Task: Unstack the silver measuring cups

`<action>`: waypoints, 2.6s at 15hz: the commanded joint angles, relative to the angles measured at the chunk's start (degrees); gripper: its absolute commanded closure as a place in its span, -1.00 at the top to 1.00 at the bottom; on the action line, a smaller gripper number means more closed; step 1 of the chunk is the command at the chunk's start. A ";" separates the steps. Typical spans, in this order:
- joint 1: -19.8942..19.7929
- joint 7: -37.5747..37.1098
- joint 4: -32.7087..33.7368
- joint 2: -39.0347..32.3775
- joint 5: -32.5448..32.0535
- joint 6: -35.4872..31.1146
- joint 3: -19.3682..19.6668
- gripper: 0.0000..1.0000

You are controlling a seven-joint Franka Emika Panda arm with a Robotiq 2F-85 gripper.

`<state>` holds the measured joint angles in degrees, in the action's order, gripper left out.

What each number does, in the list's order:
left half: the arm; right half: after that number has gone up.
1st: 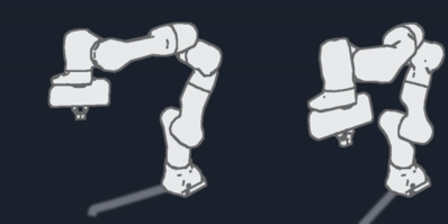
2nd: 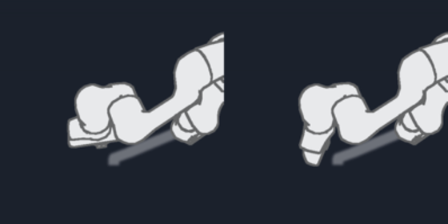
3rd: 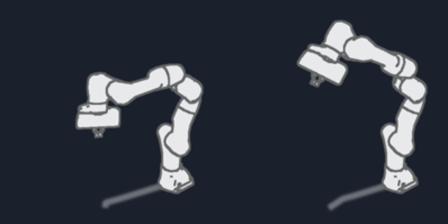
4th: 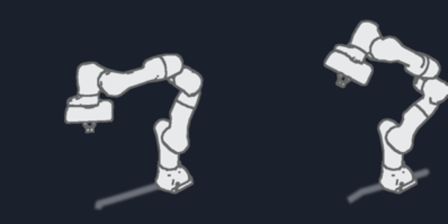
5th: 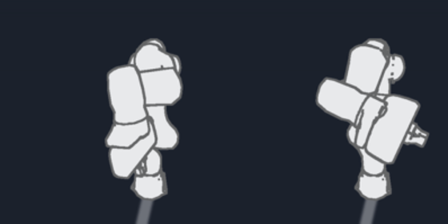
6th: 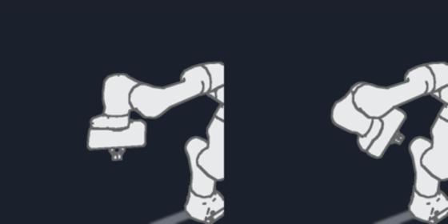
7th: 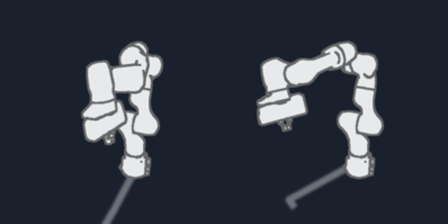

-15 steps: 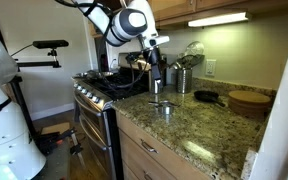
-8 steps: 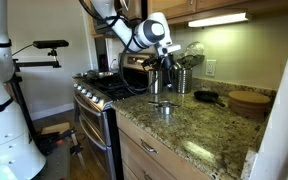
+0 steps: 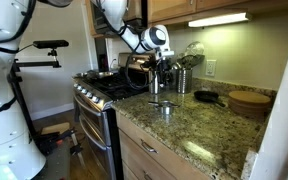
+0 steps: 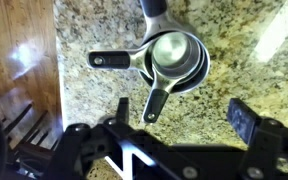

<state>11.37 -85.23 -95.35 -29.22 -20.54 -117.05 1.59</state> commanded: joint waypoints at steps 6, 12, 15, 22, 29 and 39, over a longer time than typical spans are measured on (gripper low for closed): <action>1.71 -6.43 4.07 -1.71 0.06 11.30 1.63 1.00; 0.61 -10.53 2.10 -1.91 0.27 9.85 2.95 1.00; 0.08 -12.06 1.63 -3.02 0.62 9.36 3.37 1.00; -0.06 -13.48 1.93 -5.60 0.38 9.22 4.01 1.00; -0.48 -13.97 3.75 -6.19 0.39 9.24 4.59 1.00; -0.65 -14.04 6.80 -9.49 1.34 8.46 4.41 1.00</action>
<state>11.03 -98.10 -90.03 -37.29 -20.47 -107.72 6.04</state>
